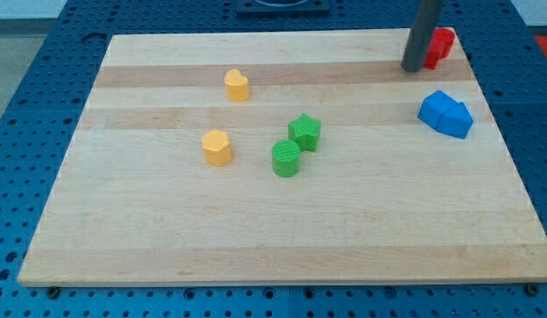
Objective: Push the yellow heart toward the top center of the board
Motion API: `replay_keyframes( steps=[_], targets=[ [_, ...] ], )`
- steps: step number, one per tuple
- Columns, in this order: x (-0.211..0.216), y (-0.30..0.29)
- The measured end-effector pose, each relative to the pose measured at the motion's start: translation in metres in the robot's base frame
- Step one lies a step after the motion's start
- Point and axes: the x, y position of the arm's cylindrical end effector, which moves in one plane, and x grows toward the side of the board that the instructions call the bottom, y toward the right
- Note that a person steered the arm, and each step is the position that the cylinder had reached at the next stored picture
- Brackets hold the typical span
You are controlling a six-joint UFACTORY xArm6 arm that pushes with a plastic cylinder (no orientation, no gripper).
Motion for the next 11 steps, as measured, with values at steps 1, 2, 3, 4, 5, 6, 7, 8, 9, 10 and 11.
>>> replay_keyframes(
  steps=[1,2,3,4,5,6,7,8,9,10,11],
  targets=[
    [0.0,-0.009],
    [0.004,-0.03],
    [0.006,-0.051],
    [0.006,-0.054],
    [0.016,-0.071],
    [0.039,-0.112],
    [0.07,-0.164],
    [0.091,-0.235],
    [0.092,-0.29],
    [0.057,-0.287],
    [0.015,-0.276]
  ],
)
